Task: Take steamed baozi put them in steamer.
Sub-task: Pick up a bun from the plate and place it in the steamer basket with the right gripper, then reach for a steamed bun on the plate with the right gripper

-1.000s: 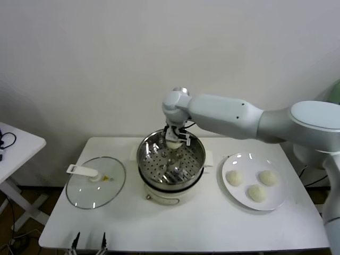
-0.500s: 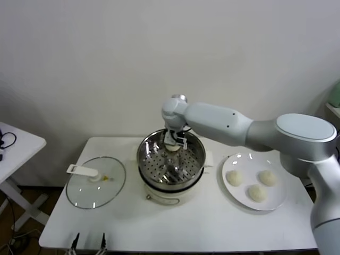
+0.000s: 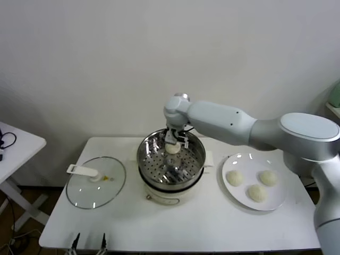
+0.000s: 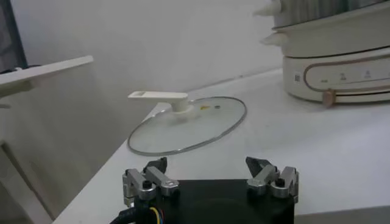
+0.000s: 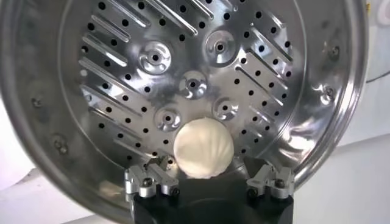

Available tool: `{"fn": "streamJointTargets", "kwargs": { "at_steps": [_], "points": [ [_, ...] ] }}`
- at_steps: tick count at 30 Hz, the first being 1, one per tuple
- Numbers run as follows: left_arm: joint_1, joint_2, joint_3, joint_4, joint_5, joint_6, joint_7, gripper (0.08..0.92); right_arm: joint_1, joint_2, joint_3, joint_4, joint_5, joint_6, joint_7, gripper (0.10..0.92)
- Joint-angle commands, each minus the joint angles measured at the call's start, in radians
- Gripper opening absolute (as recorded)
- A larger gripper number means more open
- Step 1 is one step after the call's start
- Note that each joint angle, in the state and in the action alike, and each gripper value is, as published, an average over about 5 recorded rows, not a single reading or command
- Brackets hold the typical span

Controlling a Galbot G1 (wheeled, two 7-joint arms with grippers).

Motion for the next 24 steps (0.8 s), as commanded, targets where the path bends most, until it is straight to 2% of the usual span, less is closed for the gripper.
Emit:
{"fn": "streamJointTargets", "kwargs": {
  "at_steps": [1,7,12,17,24],
  "points": [
    [0.005,-0.005,0.001,-0.005,0.009,-0.001,-0.001,0.823,0.202,-0.128,-0.111,0.089,0.324,-0.098,-0.017,0.822],
    [0.01,-0.004,0.002,-0.006,0.028,-0.006,-0.008,0.823,0.348,-0.294,-0.276,0.132,0.584,-0.256,-0.005,0.823],
    [0.012,-0.001,0.005,0.004,0.046,-0.015,-0.013,0.823,0.377,-0.451,-0.374,0.217,0.735,-0.431,0.022,0.823],
    [0.013,0.0,0.009,0.004,0.052,-0.017,-0.012,0.823,0.308,-0.608,-0.388,0.292,0.746,-0.532,0.052,0.823],
    [0.013,0.0,0.012,0.01,0.062,-0.019,-0.012,0.823,0.05,-0.717,-0.237,0.276,0.628,-0.575,0.103,0.823]
  ]
}}
